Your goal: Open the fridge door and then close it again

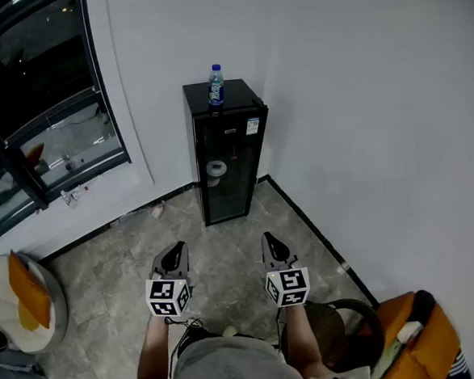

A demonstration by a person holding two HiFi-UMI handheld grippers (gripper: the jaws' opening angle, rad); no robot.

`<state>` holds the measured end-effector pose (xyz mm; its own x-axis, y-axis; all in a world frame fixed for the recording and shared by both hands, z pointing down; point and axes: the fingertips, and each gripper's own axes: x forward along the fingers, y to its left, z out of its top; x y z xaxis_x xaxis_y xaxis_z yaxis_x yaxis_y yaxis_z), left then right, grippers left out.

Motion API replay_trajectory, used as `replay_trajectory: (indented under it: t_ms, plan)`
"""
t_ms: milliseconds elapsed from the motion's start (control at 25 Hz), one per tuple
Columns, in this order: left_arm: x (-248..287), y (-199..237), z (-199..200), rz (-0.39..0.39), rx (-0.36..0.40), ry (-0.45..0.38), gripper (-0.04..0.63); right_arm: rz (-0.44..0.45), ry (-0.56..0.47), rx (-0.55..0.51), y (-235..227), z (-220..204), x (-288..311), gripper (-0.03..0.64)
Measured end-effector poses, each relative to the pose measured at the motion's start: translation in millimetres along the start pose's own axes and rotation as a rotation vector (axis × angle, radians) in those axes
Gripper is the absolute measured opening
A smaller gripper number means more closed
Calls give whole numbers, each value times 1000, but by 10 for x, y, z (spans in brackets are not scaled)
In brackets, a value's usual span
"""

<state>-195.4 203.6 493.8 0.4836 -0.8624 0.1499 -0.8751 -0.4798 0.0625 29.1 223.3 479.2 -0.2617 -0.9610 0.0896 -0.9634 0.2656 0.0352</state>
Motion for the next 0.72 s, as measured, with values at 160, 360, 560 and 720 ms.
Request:
replay_trajectory:
  t_ms: [160, 360, 560, 720]
  plan:
    - [64, -24, 20, -5, 6, 1, 18, -17, -5, 9, -113, 15, 9, 25]
    - [95, 11, 48, 6, 6, -2, 18, -13, -18, 58, -173, 2, 26, 25]
    - [255, 81, 69, 16, 9, -6, 18, 5, 1, 41, -162, -97, 160, 25]
    - [461, 97, 92, 9, 12, -3, 18, 17, 6, 42, -208, -112, 355, 25]
